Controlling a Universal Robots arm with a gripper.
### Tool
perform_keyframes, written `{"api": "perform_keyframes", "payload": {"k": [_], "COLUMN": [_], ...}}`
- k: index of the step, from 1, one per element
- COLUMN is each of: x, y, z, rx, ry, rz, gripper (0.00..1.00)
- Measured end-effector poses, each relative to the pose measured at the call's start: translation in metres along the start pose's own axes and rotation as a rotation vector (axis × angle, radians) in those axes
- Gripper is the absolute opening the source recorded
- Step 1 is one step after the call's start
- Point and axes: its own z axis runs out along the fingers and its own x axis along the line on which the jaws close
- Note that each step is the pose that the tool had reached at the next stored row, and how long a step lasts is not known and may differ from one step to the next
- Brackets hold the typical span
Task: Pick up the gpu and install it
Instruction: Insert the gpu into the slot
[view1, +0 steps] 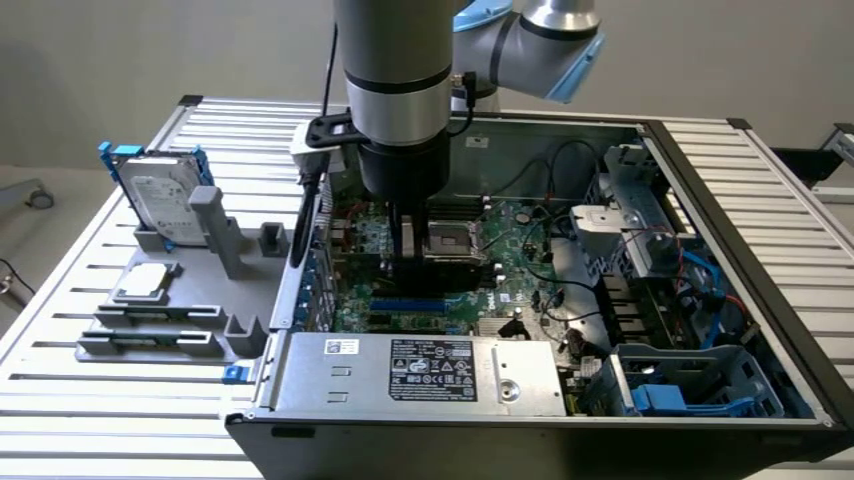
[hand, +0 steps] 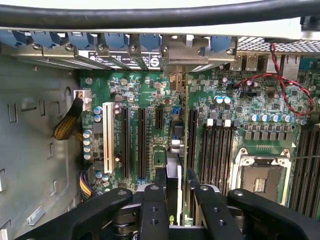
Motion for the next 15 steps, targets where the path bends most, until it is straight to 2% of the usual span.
{"api": "perform_keyframes", "payload": {"k": [15], "x": [0.0000], "y": [0.0027], "z": [0.0075], "rx": [0.0000], "ry": [0.0004], "rz": [0.005], "gripper": [0.26]}}
